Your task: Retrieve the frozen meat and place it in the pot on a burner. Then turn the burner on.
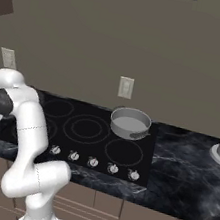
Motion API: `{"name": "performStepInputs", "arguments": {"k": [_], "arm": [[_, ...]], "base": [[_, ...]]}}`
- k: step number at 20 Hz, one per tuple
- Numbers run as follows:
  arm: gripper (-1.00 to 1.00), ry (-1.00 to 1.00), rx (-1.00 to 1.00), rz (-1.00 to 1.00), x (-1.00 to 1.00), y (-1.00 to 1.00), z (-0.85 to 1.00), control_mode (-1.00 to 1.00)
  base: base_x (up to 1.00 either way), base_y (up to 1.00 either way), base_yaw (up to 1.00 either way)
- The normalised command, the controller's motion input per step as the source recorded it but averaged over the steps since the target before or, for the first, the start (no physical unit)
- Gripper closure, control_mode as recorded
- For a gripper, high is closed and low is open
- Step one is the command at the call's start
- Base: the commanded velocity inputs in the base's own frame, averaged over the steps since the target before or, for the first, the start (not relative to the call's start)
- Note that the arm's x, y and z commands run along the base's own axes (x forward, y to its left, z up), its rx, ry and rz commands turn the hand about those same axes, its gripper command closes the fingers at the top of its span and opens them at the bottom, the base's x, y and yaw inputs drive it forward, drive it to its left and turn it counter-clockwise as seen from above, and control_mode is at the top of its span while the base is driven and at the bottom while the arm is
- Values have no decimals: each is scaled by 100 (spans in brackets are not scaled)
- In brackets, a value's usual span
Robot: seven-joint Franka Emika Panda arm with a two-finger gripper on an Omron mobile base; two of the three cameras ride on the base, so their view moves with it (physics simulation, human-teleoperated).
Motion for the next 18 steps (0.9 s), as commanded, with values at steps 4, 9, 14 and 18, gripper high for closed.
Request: {"name": "performStepInputs", "arguments": {"k": [4, 9, 14, 18], "arm": [[-100, 3, 0, 0, -1, 0, -31, -100], [-100, 4, 0, 0, -23, 0, -24, -100], [-100, 3, -1, 0, -27, 0, -29, -100], [-100, 1, -1, 0, -13, 0, -25, -100]], "base": [[0, 0, 0], [0, 0, 0], [0, 0, 0], [0, 0, 0]]}}
